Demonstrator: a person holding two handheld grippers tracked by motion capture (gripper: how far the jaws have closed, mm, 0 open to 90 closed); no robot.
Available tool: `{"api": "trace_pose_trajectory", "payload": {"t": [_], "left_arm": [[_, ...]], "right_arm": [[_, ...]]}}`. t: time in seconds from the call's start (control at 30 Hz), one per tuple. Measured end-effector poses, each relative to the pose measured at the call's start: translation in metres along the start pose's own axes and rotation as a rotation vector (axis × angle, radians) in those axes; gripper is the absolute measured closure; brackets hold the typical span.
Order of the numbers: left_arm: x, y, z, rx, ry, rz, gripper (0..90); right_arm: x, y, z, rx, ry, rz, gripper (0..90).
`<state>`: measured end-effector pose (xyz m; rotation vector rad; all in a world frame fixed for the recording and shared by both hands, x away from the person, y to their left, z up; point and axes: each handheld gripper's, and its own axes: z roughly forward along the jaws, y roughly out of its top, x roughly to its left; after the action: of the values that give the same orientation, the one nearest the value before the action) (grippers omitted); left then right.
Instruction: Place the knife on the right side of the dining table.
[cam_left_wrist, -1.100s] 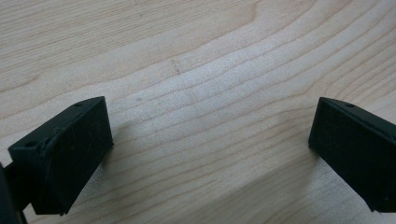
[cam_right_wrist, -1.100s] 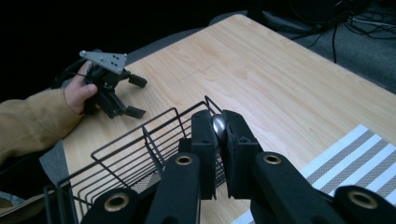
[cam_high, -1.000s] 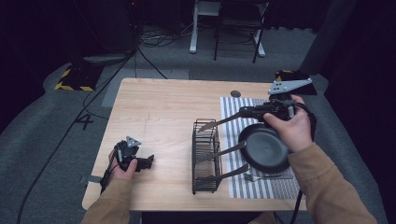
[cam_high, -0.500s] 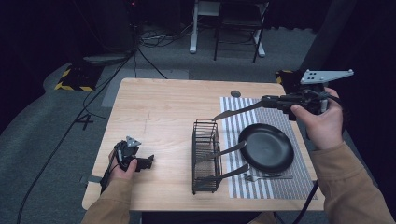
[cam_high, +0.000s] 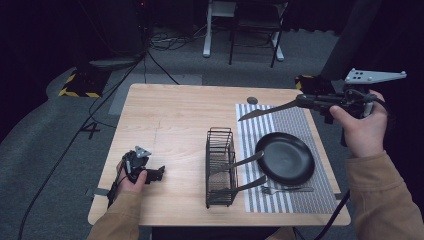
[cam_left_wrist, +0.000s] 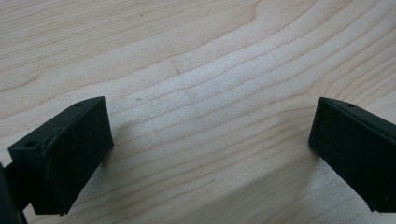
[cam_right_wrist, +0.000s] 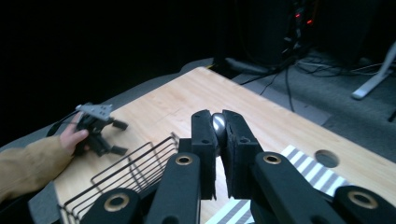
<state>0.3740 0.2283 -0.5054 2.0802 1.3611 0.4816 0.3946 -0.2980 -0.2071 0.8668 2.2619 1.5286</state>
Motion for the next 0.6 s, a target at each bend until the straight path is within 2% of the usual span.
{"api": "trace_pose_trajectory", "payload": {"t": [0.1, 0.27, 0.3, 0.33, 0.37, 0.6], "left_arm": [[0.0, 0.0, 0.0, 0.0, 0.0, 0.0, 0.0], [0.0, 0.0, 0.0, 0.0, 0.0, 0.0, 0.0], [0.0, 0.0, 0.0, 0.0, 0.0, 0.0, 0.0], [0.0, 0.0, 0.0, 0.0, 0.0, 0.0, 0.0], [0.0, 0.0, 0.0, 0.0, 0.0, 0.0, 0.0], [0.0, 0.0, 0.0, 0.0, 0.0, 0.0, 0.0]], "right_arm": [[-0.008, 0.0, -0.007, -0.016, -0.034, 0.012, 84.5], [-0.016, -0.001, -0.008, -0.023, -0.075, 0.014, 84.5], [-0.021, -0.003, -0.006, -0.021, -0.105, 0.013, 84.5], [-0.021, -0.003, -0.006, -0.021, -0.105, 0.013, 84.5], [-0.027, -0.005, -0.002, -0.009, -0.124, 0.021, 84.5], [-0.044, -0.015, 0.014, 0.008, -0.153, 0.041, 84.5]]}}
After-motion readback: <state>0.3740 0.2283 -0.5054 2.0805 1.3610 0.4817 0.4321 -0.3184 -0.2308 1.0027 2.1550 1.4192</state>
